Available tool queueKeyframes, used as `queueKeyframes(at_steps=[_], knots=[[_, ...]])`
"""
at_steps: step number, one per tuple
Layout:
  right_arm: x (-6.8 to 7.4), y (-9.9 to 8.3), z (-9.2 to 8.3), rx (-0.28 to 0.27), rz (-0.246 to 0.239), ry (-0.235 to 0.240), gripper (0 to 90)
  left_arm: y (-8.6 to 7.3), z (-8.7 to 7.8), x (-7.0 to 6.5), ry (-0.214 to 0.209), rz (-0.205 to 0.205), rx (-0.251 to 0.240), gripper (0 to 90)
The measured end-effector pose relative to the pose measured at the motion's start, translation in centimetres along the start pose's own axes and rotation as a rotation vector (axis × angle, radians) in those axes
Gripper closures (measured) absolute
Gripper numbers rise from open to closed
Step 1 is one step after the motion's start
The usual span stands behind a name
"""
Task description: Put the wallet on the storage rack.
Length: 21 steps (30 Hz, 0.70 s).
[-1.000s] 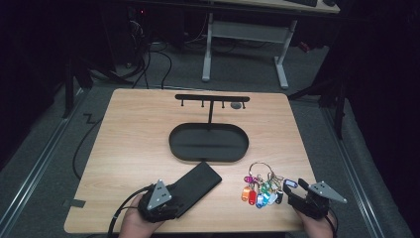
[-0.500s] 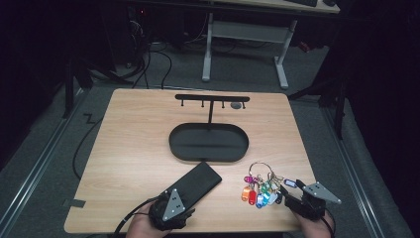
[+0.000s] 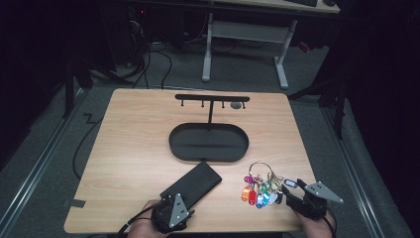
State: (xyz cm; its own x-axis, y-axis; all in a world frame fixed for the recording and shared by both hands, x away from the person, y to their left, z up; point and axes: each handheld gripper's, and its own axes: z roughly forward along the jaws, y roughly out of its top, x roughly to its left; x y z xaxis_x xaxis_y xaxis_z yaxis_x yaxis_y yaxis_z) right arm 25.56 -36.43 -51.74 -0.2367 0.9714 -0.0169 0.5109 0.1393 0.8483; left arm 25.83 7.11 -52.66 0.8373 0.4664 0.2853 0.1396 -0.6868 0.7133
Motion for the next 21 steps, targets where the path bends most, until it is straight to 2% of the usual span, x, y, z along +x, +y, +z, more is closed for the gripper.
queueKeyframes(at_steps=[6,8,12,15,18,21], knots=[[-0.14,-0.02,0.04,0.003,0.011,0.001,35.0,-0.15,0.11,-0.32,0.036,0.037,0.005,41.6],[-0.16,-0.01,0.11,0.003,0.009,0.002,35.0,-0.26,0.1,-0.3,0.043,0.048,0.003,45.1],[-0.11,0.0,0.29,0.009,0.009,0.006,35.1,-0.24,0.06,-0.21,0.038,0.048,0.006,47.8],[-0.1,0.02,0.27,0.007,0.0,0.008,35.1,-0.33,-0.04,-0.01,0.025,0.029,-0.003,51.6],[-0.21,0.09,0.17,-0.001,0.014,0.007,35.1,-0.49,-0.09,0.15,0.015,0.013,-0.017,53.7],[-0.2,0.06,0.13,-0.001,0.014,0.008,35.1,-0.53,-0.17,0.14,0.021,0.021,-0.018,55.5]])
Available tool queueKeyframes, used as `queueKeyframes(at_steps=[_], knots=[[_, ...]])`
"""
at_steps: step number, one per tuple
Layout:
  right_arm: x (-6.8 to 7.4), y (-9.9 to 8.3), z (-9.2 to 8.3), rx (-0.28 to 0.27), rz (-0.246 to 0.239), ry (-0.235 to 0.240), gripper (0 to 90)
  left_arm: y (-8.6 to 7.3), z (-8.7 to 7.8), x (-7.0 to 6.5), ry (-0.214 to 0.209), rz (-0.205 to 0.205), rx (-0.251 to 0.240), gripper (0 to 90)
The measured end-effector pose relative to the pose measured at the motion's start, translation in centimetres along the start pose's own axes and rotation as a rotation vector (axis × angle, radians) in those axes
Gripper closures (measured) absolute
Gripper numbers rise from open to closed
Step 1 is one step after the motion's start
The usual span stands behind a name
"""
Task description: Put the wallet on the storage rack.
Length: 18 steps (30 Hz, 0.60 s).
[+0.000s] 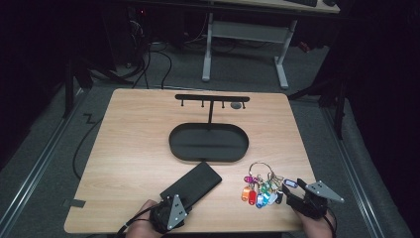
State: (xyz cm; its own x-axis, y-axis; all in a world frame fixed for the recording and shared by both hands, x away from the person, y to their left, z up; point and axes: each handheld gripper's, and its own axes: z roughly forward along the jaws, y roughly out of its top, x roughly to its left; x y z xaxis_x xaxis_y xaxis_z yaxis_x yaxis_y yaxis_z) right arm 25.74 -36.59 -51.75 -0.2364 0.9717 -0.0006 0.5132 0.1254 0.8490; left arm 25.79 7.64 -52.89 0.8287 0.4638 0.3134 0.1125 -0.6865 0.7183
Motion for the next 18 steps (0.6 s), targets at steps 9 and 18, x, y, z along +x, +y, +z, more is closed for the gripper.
queueKeyframes(at_steps=[9,18], knots=[[-0.4,-0.6,0.1,0.01,0.014,0.008,35.1,0.0,-0.2,0.2,-0.013,-0.046,-0.018,65.1],[-1.0,-0.3,-0.5,-0.031,0.028,0.018,35.4,0.0,-0.2,0.1,-0.007,-0.056,-0.035,71.8]])
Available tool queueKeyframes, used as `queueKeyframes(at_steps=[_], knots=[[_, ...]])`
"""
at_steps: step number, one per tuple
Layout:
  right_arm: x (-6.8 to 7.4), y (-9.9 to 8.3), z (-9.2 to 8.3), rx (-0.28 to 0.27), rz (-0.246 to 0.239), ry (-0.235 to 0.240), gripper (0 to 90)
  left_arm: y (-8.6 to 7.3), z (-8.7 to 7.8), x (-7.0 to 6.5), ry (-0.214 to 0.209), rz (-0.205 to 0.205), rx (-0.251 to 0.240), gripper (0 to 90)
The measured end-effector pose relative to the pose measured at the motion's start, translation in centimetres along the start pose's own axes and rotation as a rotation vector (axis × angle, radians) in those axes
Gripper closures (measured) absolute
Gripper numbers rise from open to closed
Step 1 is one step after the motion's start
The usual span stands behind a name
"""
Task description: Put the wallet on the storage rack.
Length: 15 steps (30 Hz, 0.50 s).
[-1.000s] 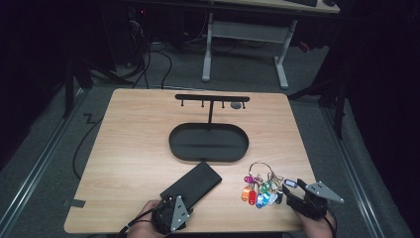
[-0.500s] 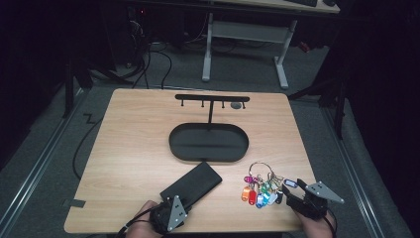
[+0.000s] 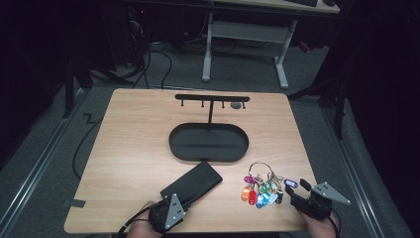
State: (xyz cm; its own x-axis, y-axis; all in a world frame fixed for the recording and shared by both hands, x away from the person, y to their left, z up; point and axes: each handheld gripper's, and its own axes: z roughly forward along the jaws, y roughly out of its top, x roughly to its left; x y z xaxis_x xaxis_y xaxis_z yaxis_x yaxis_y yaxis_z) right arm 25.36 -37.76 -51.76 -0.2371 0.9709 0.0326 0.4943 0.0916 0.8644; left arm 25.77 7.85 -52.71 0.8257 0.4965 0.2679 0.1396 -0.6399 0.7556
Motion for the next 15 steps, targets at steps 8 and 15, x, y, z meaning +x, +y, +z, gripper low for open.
queueKeyframes(at_steps=[8,15], knots=[[0.19,0.17,-0.01,-0.005,-0.005,0.001,35.4,0.13,-0.24,-0.03,0.004,0.0,-0.009,75.7],[0.21,0.3,-0.4,-0.025,-0.002,0.003,35.4,0.22,-0.9,0.13,0.008,0.001,-0.023,79.6]])
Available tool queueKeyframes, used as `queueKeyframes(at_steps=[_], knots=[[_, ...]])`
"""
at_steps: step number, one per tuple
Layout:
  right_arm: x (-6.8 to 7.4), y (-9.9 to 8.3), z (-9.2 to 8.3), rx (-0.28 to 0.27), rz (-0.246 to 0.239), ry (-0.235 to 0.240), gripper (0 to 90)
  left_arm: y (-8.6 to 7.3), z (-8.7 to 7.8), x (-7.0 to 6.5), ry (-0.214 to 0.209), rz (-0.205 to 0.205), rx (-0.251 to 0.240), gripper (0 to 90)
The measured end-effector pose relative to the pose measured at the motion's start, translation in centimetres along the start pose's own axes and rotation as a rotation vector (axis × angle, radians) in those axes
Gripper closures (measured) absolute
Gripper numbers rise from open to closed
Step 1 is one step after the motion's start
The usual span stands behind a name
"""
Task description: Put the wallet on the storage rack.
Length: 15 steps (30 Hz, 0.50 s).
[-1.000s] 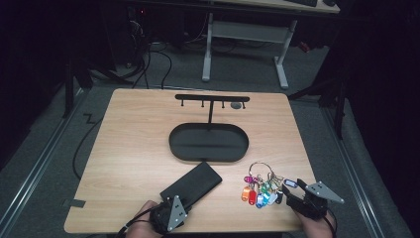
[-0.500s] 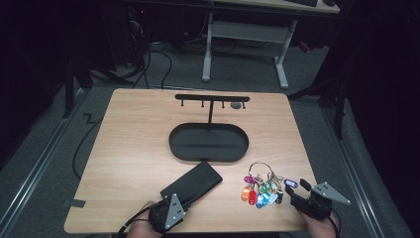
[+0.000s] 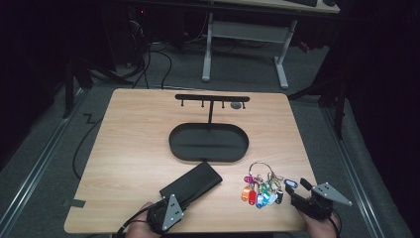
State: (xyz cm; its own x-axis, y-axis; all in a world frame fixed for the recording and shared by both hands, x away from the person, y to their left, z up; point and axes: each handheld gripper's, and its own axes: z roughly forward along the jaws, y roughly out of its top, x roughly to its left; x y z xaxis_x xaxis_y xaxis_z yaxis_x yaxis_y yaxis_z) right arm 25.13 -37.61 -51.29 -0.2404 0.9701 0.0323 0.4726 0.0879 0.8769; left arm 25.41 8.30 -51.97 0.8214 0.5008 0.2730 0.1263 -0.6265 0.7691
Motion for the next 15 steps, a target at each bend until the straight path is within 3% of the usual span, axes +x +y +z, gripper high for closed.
queueKeyframes(at_steps=[4,15], knots=[[0.2,0.1,0.0,-0.002,0.003,-0.005,35.6,0.2,-0.6,0.1,0.02,0.008,-0.015,81.0],[0.2,0.1,0.4,0.005,0.001,-0.005,35.8,0.3,-2.7,1.5,0.018,-0.07,-0.098,83.0]])
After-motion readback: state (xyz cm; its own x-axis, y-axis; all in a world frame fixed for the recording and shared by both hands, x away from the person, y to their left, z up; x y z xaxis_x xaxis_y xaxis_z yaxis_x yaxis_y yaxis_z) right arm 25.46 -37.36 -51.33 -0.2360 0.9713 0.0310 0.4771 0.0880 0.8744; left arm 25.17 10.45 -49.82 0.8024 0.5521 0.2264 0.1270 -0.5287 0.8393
